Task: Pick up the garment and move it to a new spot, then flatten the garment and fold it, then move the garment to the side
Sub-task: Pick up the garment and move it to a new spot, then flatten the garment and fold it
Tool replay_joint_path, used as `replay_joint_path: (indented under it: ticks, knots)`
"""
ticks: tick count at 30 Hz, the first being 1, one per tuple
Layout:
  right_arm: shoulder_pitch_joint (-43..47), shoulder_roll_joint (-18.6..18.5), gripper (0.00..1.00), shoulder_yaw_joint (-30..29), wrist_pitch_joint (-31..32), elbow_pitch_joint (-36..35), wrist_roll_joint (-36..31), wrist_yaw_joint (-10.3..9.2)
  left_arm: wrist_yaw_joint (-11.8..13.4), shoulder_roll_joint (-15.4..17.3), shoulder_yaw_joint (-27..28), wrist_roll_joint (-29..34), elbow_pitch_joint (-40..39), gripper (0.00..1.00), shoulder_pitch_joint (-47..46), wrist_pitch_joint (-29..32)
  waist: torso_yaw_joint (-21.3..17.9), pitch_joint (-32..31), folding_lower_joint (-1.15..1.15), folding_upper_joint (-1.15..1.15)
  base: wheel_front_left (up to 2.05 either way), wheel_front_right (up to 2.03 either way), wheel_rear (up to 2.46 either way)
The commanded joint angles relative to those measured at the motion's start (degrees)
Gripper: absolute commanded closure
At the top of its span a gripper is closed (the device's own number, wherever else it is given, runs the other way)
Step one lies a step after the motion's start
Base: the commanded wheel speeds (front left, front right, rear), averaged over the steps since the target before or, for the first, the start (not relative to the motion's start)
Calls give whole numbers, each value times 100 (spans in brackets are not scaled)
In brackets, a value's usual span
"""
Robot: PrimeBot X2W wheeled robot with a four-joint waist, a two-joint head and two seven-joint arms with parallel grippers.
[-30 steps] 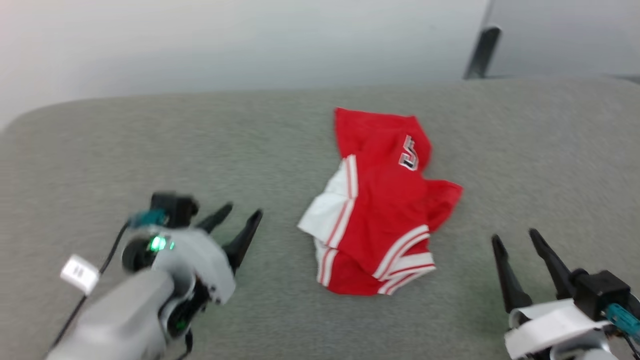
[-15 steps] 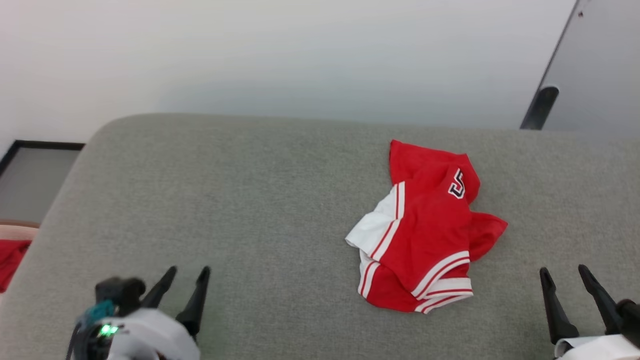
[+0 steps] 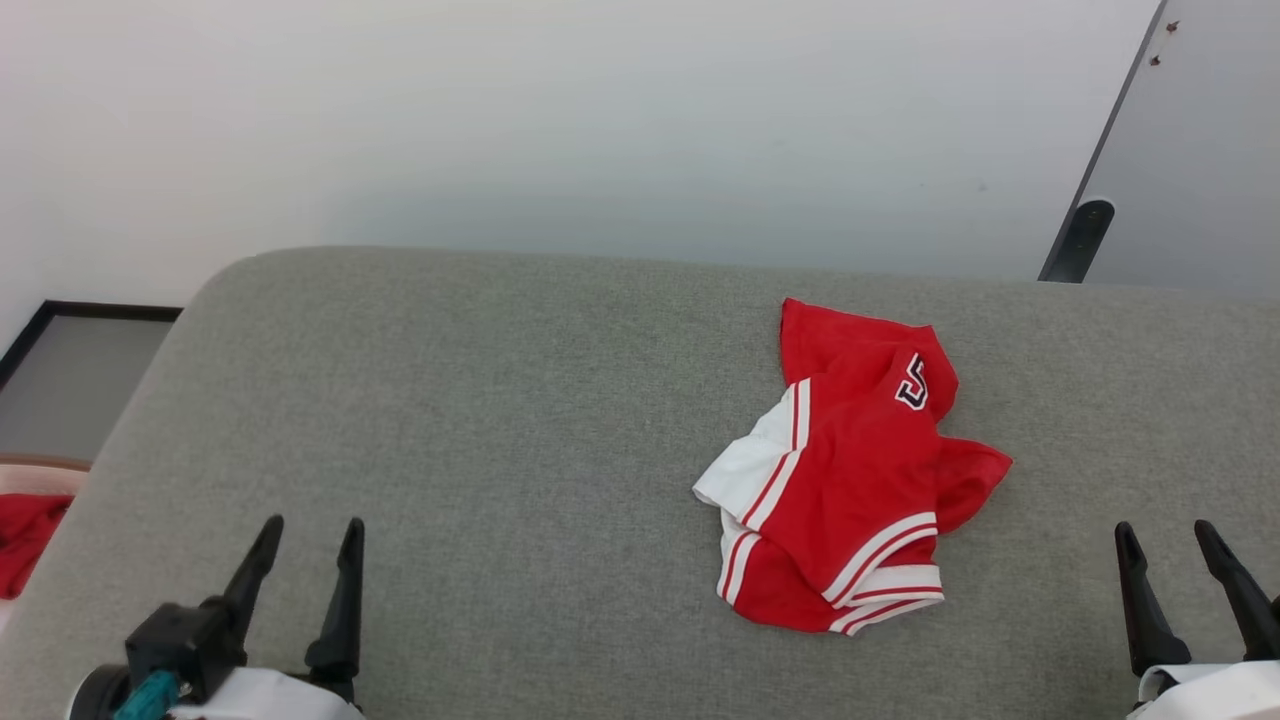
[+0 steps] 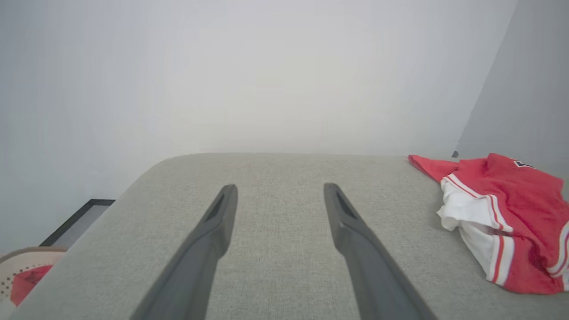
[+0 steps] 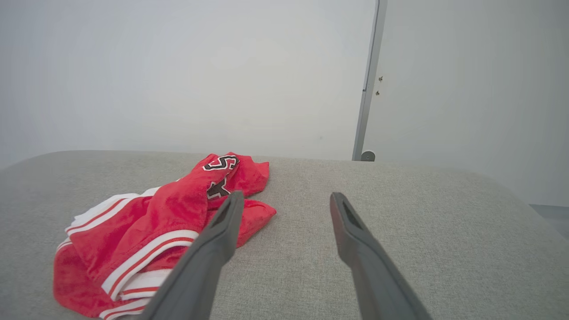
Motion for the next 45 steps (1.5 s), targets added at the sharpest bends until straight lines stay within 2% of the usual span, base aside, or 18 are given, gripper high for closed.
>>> replay_joint_path:
  ticks: [1, 9, 16, 34, 39, 45]
  knots:
    - [-53, 9, 0, -47, 2, -32, 32, -4, -71, -108, 147, 146, -83, 0, 145, -2, -13, -8, 0, 0, 0, 0, 0]
    - [-37, 105, 0, 50, 7, 10, 15, -4, -409, -545, 613, 579, 4, 0, 471, -2, -58, 2, 0, 0, 0, 0, 0]
    - [-34, 138, 0, 57, -31, 50, 12, -4, -633, -757, 854, 778, 126, 0, 551, -3, -43, 37, 0, 0, 0, 0, 0]
    - [-70, 104, 0, 185, 60, 147, -72, -4, -850, -1066, 1004, 1152, 242, 0, 561, -3, 78, -6, 0, 0, 0, 0, 0]
    - [-380, -152, 0, 978, 577, 109, -44, -4, -853, -1214, 965, 1216, 184, 0, 597, -3, 232, -4, 0, 0, 0, 0, 0]
    - [-1437, -864, 0, 2663, 1819, 81, 341, -4, -928, -1454, 832, 1269, 291, 0, 588, -2, 569, 2, 0, 0, 0, 0, 0]
